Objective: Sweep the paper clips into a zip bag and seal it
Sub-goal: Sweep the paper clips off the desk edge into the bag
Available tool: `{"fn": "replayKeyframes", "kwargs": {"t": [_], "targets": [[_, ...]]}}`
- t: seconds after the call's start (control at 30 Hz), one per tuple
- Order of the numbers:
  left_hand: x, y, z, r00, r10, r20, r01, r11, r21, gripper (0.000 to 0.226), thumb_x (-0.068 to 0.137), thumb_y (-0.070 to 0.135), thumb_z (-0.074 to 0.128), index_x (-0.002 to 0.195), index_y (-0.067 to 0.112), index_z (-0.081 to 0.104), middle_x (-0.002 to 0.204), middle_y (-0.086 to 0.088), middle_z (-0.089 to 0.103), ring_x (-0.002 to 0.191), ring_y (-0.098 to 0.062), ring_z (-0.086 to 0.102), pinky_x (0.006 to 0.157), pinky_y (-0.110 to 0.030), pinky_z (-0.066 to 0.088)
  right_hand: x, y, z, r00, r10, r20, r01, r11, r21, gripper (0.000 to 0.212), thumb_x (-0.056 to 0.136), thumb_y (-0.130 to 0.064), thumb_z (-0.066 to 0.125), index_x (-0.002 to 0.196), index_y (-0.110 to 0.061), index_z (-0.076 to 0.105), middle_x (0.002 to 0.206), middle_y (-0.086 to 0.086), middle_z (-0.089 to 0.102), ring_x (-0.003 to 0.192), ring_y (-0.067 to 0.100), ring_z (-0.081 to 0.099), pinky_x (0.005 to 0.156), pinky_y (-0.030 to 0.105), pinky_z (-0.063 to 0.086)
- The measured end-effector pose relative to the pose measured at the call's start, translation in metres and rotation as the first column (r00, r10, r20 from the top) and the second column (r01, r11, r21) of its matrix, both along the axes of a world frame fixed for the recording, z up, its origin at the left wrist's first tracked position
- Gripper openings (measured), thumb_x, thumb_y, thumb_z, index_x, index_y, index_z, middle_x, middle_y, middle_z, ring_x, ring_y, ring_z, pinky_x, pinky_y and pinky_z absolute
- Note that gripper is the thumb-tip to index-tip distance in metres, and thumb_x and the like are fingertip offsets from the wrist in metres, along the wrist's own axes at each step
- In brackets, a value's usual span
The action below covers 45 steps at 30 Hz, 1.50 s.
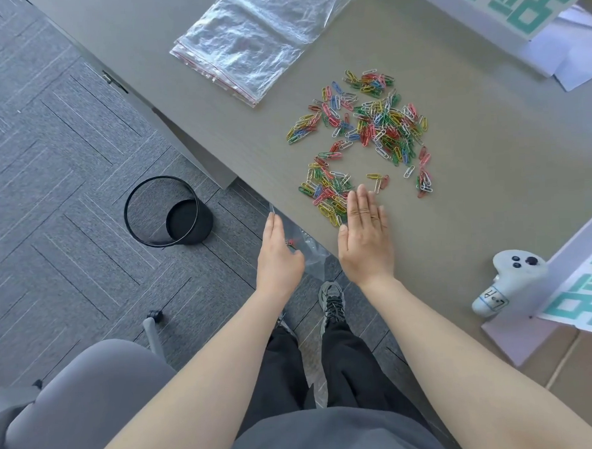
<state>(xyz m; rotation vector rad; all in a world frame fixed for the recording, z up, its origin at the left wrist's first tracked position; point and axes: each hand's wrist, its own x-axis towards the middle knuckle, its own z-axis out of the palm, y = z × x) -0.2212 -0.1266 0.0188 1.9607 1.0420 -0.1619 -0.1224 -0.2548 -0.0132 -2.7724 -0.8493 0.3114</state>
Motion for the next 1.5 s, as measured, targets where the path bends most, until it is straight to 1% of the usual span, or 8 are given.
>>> {"fn": "replayKeyframes", "kwargs": {"t": [0.5,0.77,0.87,1.0,1.1,1.2,1.33,1.5], "targets": [[-0.003,0.007,-0.002,0.999,0.019,0.027,-0.019,1.0,0.0,0.075,0.088,0.005,0.052,0.152,0.015,0.015,0.16,0.006,0.011,0.143,-0.007,0.018,0.097,-0.009,0.015,-0.035,0.036,-0.002,0.986,0.167,-0.017,-0.167,0.986,-0.004,0.061,0.097,-0.032,0.021,0.152,-0.007,0.01,0.161,0.01,0.007,0.149,0.023,0.003,0.12,0.042,0.004],[-0.005,0.016,-0.001,0.999,0.029,0.027,-0.029,1.0,-0.006,0.075,0.085,0.006,0.054,0.151,0.012,0.019,0.16,0.002,0.014,0.144,-0.008,0.018,0.102,-0.012,0.014,-0.048,0.043,-0.004,0.962,0.27,-0.05,-0.266,0.961,0.078,0.059,0.097,-0.024,0.028,0.152,-0.007,0.015,0.16,0.009,0.012,0.148,0.022,0.007,0.12,0.044,0.008],[-0.005,0.015,0.0,0.999,0.031,0.033,-0.03,0.999,-0.016,0.075,0.086,0.005,0.054,0.151,0.014,0.019,0.159,0.003,0.014,0.143,-0.008,0.02,0.1,-0.01,0.016,-0.043,0.04,0.001,0.929,0.36,-0.082,-0.34,0.92,0.194,0.059,0.094,-0.019,0.026,0.152,-0.007,0.018,0.16,0.009,0.014,0.148,0.02,0.009,0.12,0.041,0.008],[-0.005,0.012,0.006,0.999,0.041,0.03,-0.04,0.998,-0.041,0.074,0.088,0.004,0.051,0.152,0.016,0.016,0.16,0.008,0.011,0.137,-0.005,0.027,0.085,-0.002,0.019,-0.017,0.036,0.012,0.978,0.17,-0.119,-0.119,0.93,0.349,0.06,0.091,-0.007,0.028,0.151,-0.005,0.018,0.16,0.01,0.014,0.149,0.018,0.007,0.121,0.034,0.004],[-0.006,0.013,0.009,0.998,0.053,0.033,-0.051,0.996,-0.067,0.075,0.088,0.004,0.049,0.153,0.019,0.015,0.159,0.011,0.009,0.125,0.002,0.032,0.075,-0.001,0.021,0.011,0.038,0.015,0.991,0.045,-0.127,-0.004,0.953,0.303,0.061,0.091,-0.008,0.026,0.152,-0.006,0.017,0.16,0.011,0.012,0.149,0.02,0.006,0.121,0.036,0.004],[-0.006,0.015,0.01,0.997,0.061,0.039,-0.059,0.996,-0.066,0.075,0.088,0.004,0.05,0.153,0.02,0.015,0.159,0.013,0.009,0.114,0.014,0.03,0.075,-0.003,0.025,0.032,0.047,0.012,0.99,0.087,-0.107,-0.062,0.973,0.224,0.06,0.094,-0.017,0.026,0.152,-0.009,0.013,0.161,0.009,0.007,0.149,0.021,0.002,0.121,0.038,0.002],[-0.004,0.017,0.007,0.998,0.054,0.033,-0.053,0.998,-0.042,0.076,0.087,0.002,0.049,0.153,0.02,0.015,0.159,0.011,0.01,0.14,-0.001,0.02,0.087,0.0,0.021,0.038,0.054,0.005,0.988,0.136,-0.065,-0.127,0.983,0.129,0.06,0.096,-0.027,0.026,0.152,-0.009,0.013,0.161,0.011,0.007,0.149,0.025,0.002,0.121,0.04,0.002],[-0.001,0.019,0.003,0.997,0.064,0.047,-0.062,0.997,-0.049,0.076,0.086,0.003,0.051,0.152,0.017,0.015,0.16,0.008,0.01,0.142,-0.004,0.018,0.092,-0.006,0.02,0.023,0.059,0.0,0.98,0.195,-0.041,-0.191,0.978,0.089,0.06,0.097,-0.028,0.025,0.151,-0.005,0.016,0.16,0.014,0.011,0.148,0.027,0.005,0.12,0.039,0.002]]}}
